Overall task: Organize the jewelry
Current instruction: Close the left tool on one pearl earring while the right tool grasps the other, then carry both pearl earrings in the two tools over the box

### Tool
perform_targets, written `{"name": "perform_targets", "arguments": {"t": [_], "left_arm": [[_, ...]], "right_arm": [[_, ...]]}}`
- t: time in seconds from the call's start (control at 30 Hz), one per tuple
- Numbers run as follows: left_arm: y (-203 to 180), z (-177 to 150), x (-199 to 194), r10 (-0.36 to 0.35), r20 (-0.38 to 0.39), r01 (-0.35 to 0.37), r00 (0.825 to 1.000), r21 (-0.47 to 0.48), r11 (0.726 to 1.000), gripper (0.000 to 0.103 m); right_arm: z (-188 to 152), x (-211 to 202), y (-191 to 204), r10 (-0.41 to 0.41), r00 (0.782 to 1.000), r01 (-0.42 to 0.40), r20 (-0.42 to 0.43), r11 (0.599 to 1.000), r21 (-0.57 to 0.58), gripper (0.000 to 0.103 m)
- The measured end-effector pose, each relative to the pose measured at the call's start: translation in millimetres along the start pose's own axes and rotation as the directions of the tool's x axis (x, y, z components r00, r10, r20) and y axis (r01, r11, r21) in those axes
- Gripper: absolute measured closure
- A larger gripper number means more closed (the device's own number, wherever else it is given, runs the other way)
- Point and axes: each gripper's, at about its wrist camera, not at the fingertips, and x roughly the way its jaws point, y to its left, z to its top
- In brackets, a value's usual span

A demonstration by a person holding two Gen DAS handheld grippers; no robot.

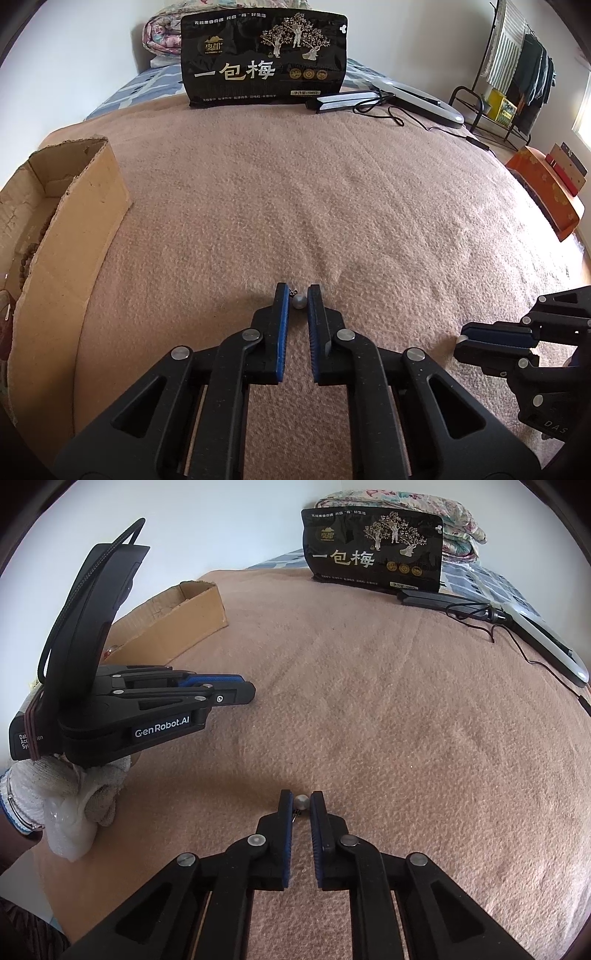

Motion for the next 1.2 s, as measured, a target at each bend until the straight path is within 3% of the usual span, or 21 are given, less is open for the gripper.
{"name": "perform_targets", "arguments": {"t": [0.73,1.2], "left_arm": [[8,4,-72,0.017,0.095,-0.015,0.995,-0.023,1.0,0.095],[41,-1,-130,0.072,0.162,-0.064,0.984,-0.053,0.997,0.095]], "right_arm": [[14,-55,15,-0.03,0.996,0.03,0.09,1.0,0.008,0.096],[40,-71,42,-0.008,0.991,0.01,0.133,1.0,-0.014,0.096]]}}
